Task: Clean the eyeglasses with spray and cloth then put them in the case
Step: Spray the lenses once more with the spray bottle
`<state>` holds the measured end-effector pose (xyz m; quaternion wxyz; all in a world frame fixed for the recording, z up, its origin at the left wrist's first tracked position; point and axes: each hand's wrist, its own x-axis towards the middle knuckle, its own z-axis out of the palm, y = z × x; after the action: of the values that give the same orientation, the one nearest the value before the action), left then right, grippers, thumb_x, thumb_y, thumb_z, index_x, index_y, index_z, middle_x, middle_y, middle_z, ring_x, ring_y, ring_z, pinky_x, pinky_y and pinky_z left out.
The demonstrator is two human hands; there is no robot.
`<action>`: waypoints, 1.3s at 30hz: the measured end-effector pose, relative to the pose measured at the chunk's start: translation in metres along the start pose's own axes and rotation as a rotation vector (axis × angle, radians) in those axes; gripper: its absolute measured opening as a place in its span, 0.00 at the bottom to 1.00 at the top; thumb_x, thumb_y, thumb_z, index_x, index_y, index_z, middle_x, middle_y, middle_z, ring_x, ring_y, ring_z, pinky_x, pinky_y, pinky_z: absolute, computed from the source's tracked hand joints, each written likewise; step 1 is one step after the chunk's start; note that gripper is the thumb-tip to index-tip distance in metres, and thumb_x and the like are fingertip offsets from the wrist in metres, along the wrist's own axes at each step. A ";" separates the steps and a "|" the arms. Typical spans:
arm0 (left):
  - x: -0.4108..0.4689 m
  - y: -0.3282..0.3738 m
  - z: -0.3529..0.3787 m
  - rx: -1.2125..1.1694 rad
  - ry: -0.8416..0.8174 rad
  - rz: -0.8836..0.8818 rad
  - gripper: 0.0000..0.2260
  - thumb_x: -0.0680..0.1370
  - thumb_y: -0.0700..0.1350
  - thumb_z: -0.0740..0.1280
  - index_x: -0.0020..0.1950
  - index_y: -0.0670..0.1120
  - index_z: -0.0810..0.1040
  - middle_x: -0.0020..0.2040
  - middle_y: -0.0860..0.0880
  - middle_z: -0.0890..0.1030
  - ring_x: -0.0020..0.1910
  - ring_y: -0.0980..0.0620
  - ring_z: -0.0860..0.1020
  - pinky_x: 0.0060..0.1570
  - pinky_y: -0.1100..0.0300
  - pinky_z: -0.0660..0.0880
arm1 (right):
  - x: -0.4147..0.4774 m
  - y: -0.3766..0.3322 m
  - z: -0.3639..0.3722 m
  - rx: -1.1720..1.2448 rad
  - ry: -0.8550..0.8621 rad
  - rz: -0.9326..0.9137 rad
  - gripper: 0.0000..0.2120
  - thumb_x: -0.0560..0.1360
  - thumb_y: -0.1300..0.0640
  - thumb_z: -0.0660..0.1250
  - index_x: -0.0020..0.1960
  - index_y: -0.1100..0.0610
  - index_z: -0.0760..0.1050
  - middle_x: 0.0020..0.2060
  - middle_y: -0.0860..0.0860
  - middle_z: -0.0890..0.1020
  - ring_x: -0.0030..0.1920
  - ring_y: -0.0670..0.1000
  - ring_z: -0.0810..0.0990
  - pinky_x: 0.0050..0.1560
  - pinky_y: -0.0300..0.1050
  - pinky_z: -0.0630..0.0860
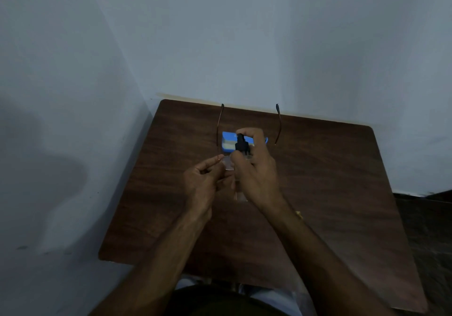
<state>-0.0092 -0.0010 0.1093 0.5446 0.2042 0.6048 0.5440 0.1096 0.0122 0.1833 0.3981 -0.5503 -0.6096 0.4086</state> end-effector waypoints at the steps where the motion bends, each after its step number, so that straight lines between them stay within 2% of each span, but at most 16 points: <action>1: 0.001 0.000 0.000 0.000 0.002 -0.003 0.12 0.79 0.40 0.74 0.62 0.44 0.85 0.53 0.44 0.89 0.52 0.43 0.88 0.52 0.46 0.84 | 0.002 -0.002 0.001 -0.008 0.001 -0.014 0.18 0.78 0.65 0.65 0.65 0.52 0.71 0.39 0.45 0.79 0.38 0.41 0.82 0.33 0.37 0.77; 5: 0.002 0.001 -0.001 -0.022 0.004 -0.001 0.12 0.79 0.39 0.74 0.62 0.42 0.84 0.51 0.42 0.89 0.50 0.41 0.88 0.48 0.49 0.84 | 0.006 -0.007 0.000 0.070 -0.010 -0.007 0.19 0.79 0.67 0.65 0.67 0.54 0.71 0.37 0.44 0.77 0.30 0.39 0.80 0.28 0.31 0.73; 8: 0.002 0.001 -0.002 -0.016 0.006 0.007 0.12 0.79 0.38 0.74 0.62 0.41 0.84 0.51 0.41 0.89 0.49 0.41 0.88 0.46 0.51 0.84 | 0.008 -0.006 0.000 0.069 -0.001 -0.037 0.18 0.78 0.68 0.65 0.66 0.56 0.72 0.36 0.42 0.77 0.31 0.39 0.80 0.28 0.33 0.76; 11: 0.005 0.000 -0.003 -0.007 0.015 -0.006 0.12 0.79 0.39 0.74 0.62 0.43 0.85 0.53 0.42 0.88 0.50 0.43 0.88 0.50 0.48 0.84 | 0.007 0.001 0.002 0.027 0.005 -0.037 0.18 0.79 0.66 0.65 0.66 0.54 0.70 0.36 0.42 0.76 0.32 0.36 0.80 0.29 0.30 0.75; 14: 0.007 0.000 -0.002 0.017 0.024 0.011 0.12 0.79 0.40 0.74 0.62 0.44 0.85 0.54 0.44 0.88 0.52 0.45 0.88 0.54 0.47 0.84 | 0.002 0.011 0.004 -0.072 -0.026 -0.029 0.15 0.80 0.60 0.66 0.65 0.50 0.69 0.37 0.46 0.79 0.30 0.40 0.78 0.28 0.30 0.70; 17: 0.006 0.002 -0.001 0.030 0.015 0.033 0.12 0.80 0.39 0.73 0.63 0.43 0.85 0.52 0.47 0.89 0.51 0.48 0.88 0.49 0.54 0.86 | -0.001 0.022 0.006 -0.141 -0.024 -0.009 0.13 0.81 0.54 0.66 0.63 0.45 0.67 0.41 0.47 0.80 0.36 0.41 0.78 0.34 0.32 0.70; 20: 0.006 0.004 0.002 0.012 0.010 0.028 0.11 0.80 0.38 0.73 0.63 0.42 0.85 0.51 0.47 0.89 0.50 0.48 0.88 0.44 0.59 0.85 | 0.001 0.027 0.007 -0.217 -0.045 -0.020 0.13 0.81 0.51 0.65 0.64 0.47 0.67 0.51 0.49 0.81 0.45 0.46 0.81 0.38 0.37 0.72; 24: 0.005 0.004 0.005 -0.005 0.003 0.012 0.12 0.80 0.38 0.73 0.63 0.42 0.84 0.50 0.47 0.89 0.49 0.49 0.88 0.43 0.61 0.84 | 0.003 0.029 0.005 -0.258 -0.011 -0.030 0.16 0.82 0.51 0.65 0.67 0.49 0.66 0.47 0.50 0.81 0.41 0.43 0.79 0.35 0.36 0.69; 26: 0.005 0.003 0.007 -0.005 -0.001 0.011 0.12 0.80 0.38 0.73 0.63 0.42 0.84 0.51 0.47 0.89 0.49 0.49 0.88 0.43 0.60 0.84 | 0.002 0.032 0.003 -0.260 -0.006 -0.038 0.17 0.81 0.49 0.64 0.68 0.48 0.66 0.49 0.49 0.80 0.42 0.43 0.78 0.38 0.37 0.72; 27: 0.006 0.002 0.007 -0.007 -0.001 0.010 0.12 0.80 0.38 0.73 0.63 0.42 0.84 0.52 0.46 0.89 0.49 0.49 0.88 0.44 0.60 0.84 | 0.000 0.035 0.002 -0.239 0.005 -0.050 0.18 0.81 0.47 0.63 0.69 0.47 0.65 0.50 0.48 0.79 0.44 0.44 0.79 0.40 0.41 0.76; 30: 0.009 0.000 0.008 -0.058 0.002 -0.020 0.12 0.79 0.39 0.74 0.63 0.41 0.84 0.54 0.43 0.88 0.51 0.46 0.88 0.45 0.58 0.84 | -0.012 0.053 -0.007 -0.129 0.060 -0.074 0.23 0.79 0.49 0.62 0.73 0.44 0.62 0.57 0.47 0.80 0.50 0.48 0.83 0.50 0.55 0.83; 33: 0.011 -0.001 0.004 -0.087 -0.022 -0.036 0.12 0.80 0.39 0.73 0.64 0.42 0.83 0.53 0.43 0.89 0.50 0.47 0.88 0.46 0.58 0.84 | -0.028 0.082 -0.029 -0.039 0.188 -0.010 0.26 0.81 0.55 0.65 0.76 0.41 0.62 0.62 0.50 0.80 0.54 0.54 0.84 0.53 0.59 0.83; 35: 0.011 0.000 0.002 -0.088 -0.031 -0.023 0.12 0.80 0.39 0.73 0.64 0.42 0.83 0.53 0.43 0.89 0.49 0.48 0.88 0.46 0.58 0.84 | -0.034 0.106 -0.051 -0.052 0.299 0.015 0.22 0.81 0.54 0.64 0.73 0.41 0.66 0.59 0.50 0.80 0.53 0.57 0.84 0.52 0.59 0.83; 37: 0.010 0.000 0.002 -0.088 -0.030 -0.016 0.12 0.80 0.39 0.73 0.63 0.42 0.83 0.53 0.43 0.89 0.49 0.49 0.88 0.45 0.59 0.84 | -0.035 0.138 -0.075 -0.097 0.413 0.031 0.16 0.82 0.57 0.65 0.68 0.48 0.69 0.52 0.47 0.79 0.50 0.51 0.82 0.52 0.58 0.80; 39: 0.008 -0.001 0.003 -0.079 -0.032 -0.019 0.12 0.80 0.39 0.73 0.63 0.42 0.83 0.52 0.44 0.89 0.49 0.49 0.88 0.45 0.59 0.84 | -0.035 0.167 -0.097 -0.125 0.459 0.045 0.13 0.83 0.62 0.65 0.64 0.51 0.69 0.50 0.47 0.78 0.50 0.47 0.80 0.53 0.55 0.79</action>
<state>-0.0087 0.0068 0.1050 0.5670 0.1854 0.5760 0.5589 0.2602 -0.0067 0.0598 0.4821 -0.6660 -0.5147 0.2430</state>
